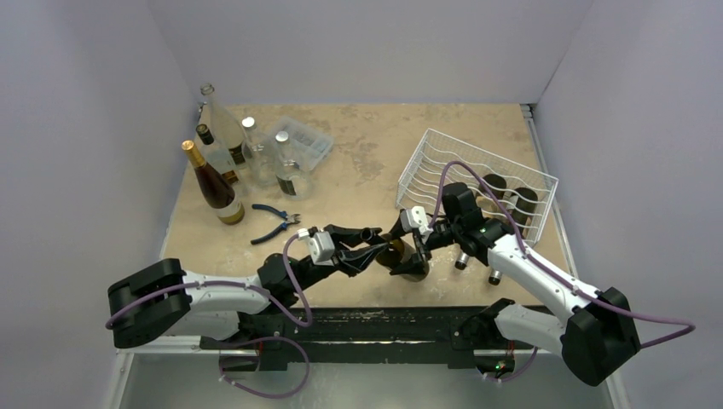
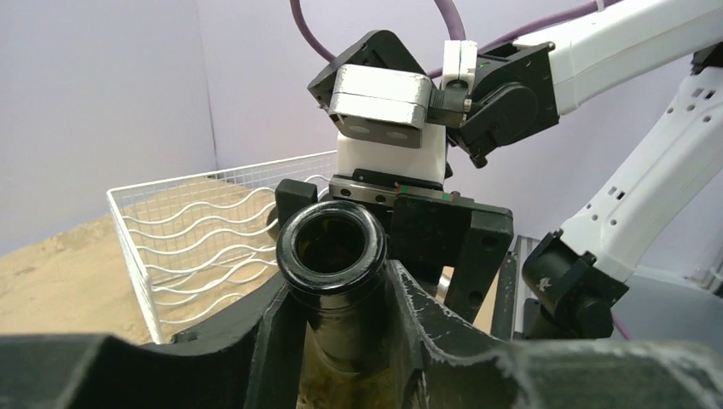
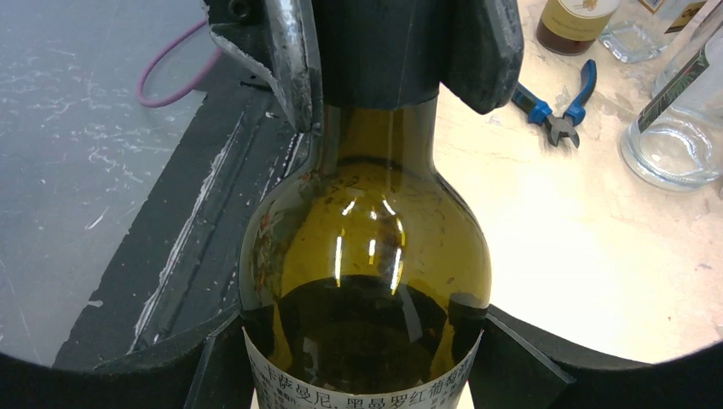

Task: Take the wine bottle off the wine rack
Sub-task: Pick up the wine bottle from the wine rack.

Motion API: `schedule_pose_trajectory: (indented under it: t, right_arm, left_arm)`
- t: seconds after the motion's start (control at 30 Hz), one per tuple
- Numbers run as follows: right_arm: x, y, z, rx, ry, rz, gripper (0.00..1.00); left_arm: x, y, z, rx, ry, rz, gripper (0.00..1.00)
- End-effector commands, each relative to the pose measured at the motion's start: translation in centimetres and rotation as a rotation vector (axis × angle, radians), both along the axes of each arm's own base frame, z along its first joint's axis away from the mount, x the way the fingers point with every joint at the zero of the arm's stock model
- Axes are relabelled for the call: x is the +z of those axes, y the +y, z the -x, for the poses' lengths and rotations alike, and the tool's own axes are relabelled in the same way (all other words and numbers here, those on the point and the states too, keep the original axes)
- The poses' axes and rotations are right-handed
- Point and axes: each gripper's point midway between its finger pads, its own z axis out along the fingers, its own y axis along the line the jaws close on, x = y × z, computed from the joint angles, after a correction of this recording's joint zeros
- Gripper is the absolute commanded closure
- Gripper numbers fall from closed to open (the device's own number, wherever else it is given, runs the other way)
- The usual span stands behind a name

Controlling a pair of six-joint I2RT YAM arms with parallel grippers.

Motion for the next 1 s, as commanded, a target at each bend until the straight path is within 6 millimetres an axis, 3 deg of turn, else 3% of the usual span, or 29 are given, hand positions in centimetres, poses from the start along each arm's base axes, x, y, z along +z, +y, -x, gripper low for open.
schedule_pose_trajectory:
  t: [0.0, 0.1, 0.17, 0.33, 0.37, 0.67, 0.97]
  right_arm:
    - [4.8, 0.9, -0.5, 0.046, -0.128, -0.120, 0.81]
    - [4.6, 0.9, -0.5, 0.047, -0.129, -0.116, 0.78]
    - [4.4, 0.8, -0.5, 0.043, -0.127, -0.110, 0.71]
    - [4.1, 0.6, -0.7, 0.016, -0.120, -0.085, 0.04]
    - [4.2, 0.6, -0.6, 0.015, -0.110, -0.088, 0.01]
    - [7.2, -0.2, -0.1, 0.015, -0.142, -0.137, 0.01]
    - [8.6, -3.0, -1.0, -0.079, -0.289, -0.087, 0.01]
  left_arm:
    - [2.7, 0.1, 0.3, -0.006, -0.029, 0.088, 0.73]
    - [3.1, 0.2, 0.4, -0.004, -0.044, 0.094, 0.95]
    - [3.5, 0.5, 0.4, 0.000, -0.050, 0.101, 1.00]
    - [4.6, 0.4, 0.4, -0.003, -0.035, 0.083, 1.00]
    - [4.8, 0.4, 0.3, -0.001, -0.033, 0.076, 1.00]
    - [6.9, 1.7, -0.9, 0.079, -0.008, 0.020, 1.00]
    - [9.1, 5.6, -5.4, 0.213, 0.126, -0.079, 1.00]
